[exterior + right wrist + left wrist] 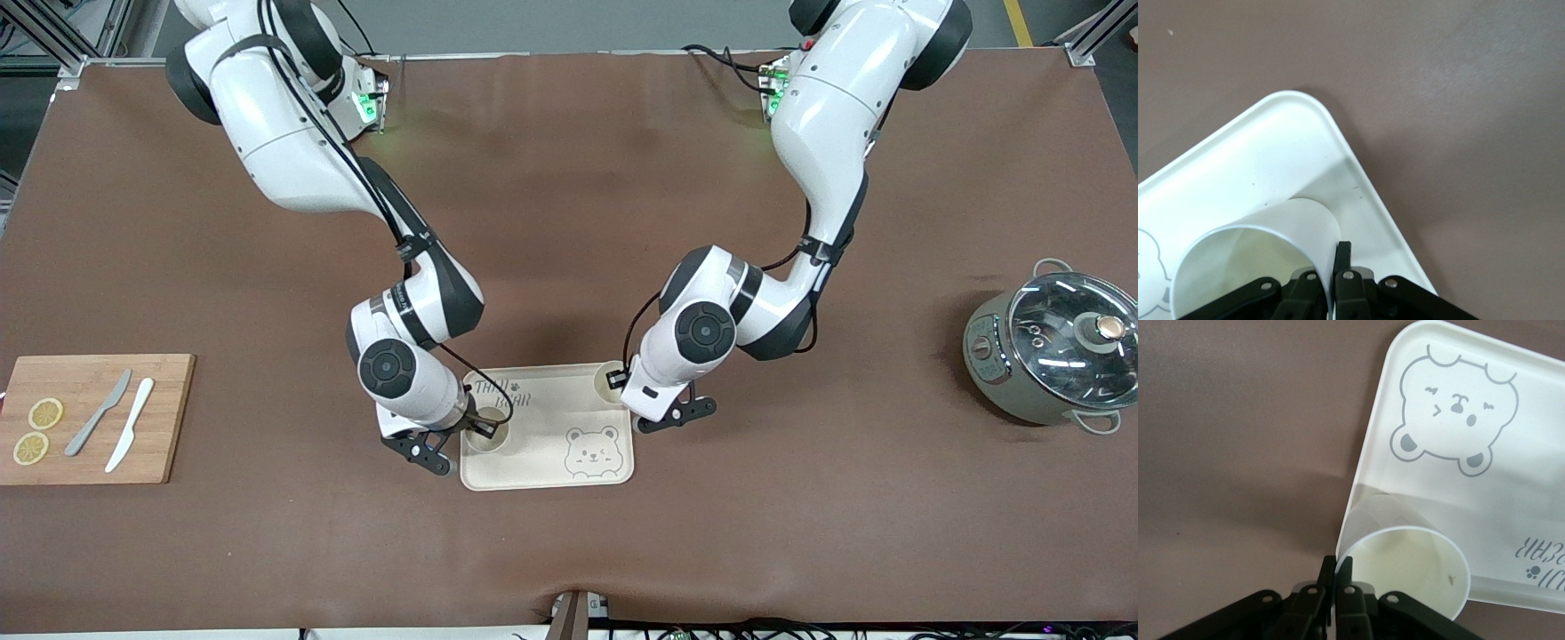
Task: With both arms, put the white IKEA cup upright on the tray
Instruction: 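Lower both cups upright onto the tray and open both grippers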
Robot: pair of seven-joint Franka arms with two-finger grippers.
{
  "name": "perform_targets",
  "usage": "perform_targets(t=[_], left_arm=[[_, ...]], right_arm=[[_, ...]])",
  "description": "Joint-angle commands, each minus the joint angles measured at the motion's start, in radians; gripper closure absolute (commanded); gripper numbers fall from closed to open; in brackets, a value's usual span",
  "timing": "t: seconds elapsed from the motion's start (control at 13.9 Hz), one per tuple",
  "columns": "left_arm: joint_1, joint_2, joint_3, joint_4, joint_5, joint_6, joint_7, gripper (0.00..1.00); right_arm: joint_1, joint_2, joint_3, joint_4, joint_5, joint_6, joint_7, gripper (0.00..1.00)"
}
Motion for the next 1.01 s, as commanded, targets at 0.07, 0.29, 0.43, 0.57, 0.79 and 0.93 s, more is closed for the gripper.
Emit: perform_targets(t=[0.07,0.29,0.43,0.57,0.79,0.93], left_arm=[[-0.012,0.008,0.004,0.005,0.01,0.019,-0.038,1.0],[-0.015,0.017,0.003,0.005,0.008,0.034,-0.044,1.0],[-0.025,0.022,0.003,0.005,0.006,0.04,-0.046,1.0],[-0.022,0.025,0.003,0.007,0.008,0.042,-0.04,0.91],[-0.017,0.018,0.007,0.008,0.008,0.042,-0.038,0.11],[-0.012,-0.001,0.007,0.008,0.011,0.036,-0.038,0.0]], right_arm=[[0.006,0.004,-0.007,0.012,-0.008,0.002,0.024,1.0],[0.005,0.001,-0.007,0.009,-0.01,0.007,0.024,0.0],[0.005,-0.019,-0.007,0.009,-0.013,-0.007,0.018,0.0],[0.0,-0.059,-0.009,0.007,-0.01,-0.03,0.01,0.0],[-0.008,-0.166,-0.006,0.01,-0.002,-0.227,-0.019,0.0],[-0.023,-0.236,-0.004,0.01,0.002,-0.324,-0.036,0.0]])
